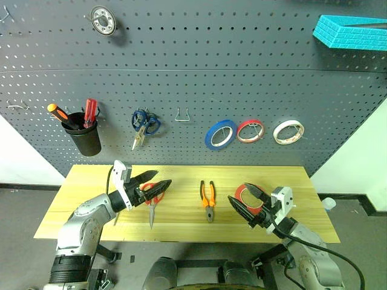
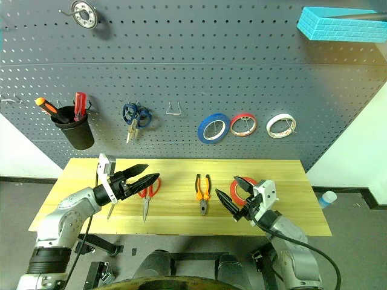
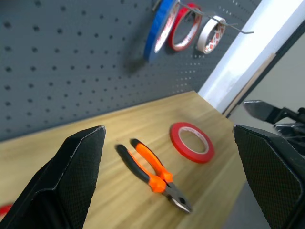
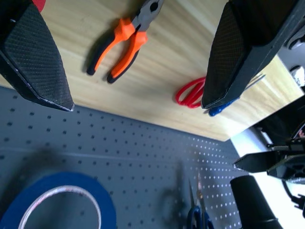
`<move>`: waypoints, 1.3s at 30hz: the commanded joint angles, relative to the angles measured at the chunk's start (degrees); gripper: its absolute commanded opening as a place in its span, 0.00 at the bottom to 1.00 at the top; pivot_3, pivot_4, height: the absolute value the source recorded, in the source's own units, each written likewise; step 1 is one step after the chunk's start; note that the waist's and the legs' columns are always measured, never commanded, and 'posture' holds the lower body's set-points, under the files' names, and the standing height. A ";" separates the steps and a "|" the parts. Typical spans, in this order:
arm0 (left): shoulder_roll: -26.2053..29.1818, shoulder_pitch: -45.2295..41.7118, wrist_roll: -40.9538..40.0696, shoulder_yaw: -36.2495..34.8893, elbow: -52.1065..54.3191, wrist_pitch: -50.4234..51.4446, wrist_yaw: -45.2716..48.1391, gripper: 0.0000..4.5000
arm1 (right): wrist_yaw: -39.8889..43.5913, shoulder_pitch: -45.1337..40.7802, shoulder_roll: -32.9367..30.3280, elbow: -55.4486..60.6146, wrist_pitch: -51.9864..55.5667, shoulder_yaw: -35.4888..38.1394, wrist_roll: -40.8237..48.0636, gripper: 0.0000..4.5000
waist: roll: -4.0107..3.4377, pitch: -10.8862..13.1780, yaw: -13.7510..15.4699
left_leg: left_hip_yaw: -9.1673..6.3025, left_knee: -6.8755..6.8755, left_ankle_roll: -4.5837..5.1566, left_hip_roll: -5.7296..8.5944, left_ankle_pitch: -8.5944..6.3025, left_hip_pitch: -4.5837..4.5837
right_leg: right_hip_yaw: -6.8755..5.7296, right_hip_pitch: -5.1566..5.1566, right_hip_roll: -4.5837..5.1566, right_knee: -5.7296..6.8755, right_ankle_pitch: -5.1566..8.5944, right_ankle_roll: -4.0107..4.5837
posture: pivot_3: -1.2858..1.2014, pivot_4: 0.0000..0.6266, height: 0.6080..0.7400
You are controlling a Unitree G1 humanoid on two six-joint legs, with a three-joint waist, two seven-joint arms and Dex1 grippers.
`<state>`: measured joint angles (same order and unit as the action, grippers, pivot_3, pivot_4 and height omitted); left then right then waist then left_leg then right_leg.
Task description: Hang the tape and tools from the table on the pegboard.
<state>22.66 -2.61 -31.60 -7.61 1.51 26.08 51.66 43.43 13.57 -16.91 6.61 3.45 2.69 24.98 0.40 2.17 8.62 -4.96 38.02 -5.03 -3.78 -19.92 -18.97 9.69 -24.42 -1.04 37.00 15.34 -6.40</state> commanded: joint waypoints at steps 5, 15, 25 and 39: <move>1.41 -4.88 6.60 2.12 -2.50 -5.54 -3.12 1.00 | -6.16 -2.94 0.66 2.43 0.28 1.38 -1.23 1.00 | 0.01 0.00 0.02 | 0.00 0.00 0.00 0.00 0.00 -0.01 | 0.00 0.00 0.00 0.00 -0.04 0.06 | 0.66 0.00 0.90; 5.57 -8.84 16.48 11.15 -6.88 -10.04 -0.39 1.00 | -18.35 -4.45 -0.79 5.94 9.16 -0.18 -9.37 1.00 | -0.01 0.00 -0.05 | 0.00 -0.01 0.00 0.00 0.00 -0.09 | 0.00 -0.06 0.00 -0.01 -0.11 0.18 | 0.65 0.00 0.90; 4.30 -15.34 16.01 14.86 -7.18 -2.30 2.23 1.00 | -26.39 -12.09 -1.84 7.11 30.76 -1.59 -13.12 1.00 | 0.00 0.00 0.04 | -0.01 0.00 0.00 0.01 0.01 -0.23 | 0.00 -0.14 0.00 -0.03 -0.12 0.20 | 0.65 0.00 0.90; 5.98 -8.91 17.17 19.58 0.57 -1.47 4.55 1.00 | -35.01 -18.43 3.74 1.37 42.92 -8.49 -19.44 1.00 | -0.02 0.28 -0.10 | -0.01 -0.04 0.03 0.00 -0.01 -0.26 | 0.00 -0.24 0.00 -0.01 -0.10 0.19 | 0.65 0.05 0.90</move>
<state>28.19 -11.40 -13.83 12.56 -0.70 24.54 56.32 9.85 -3.69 -14.12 8.35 45.09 -4.89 6.75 0.38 2.45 8.52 -4.97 37.97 -5.00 -3.78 -19.93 -19.22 9.69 -24.66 -1.04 36.99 15.24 -6.22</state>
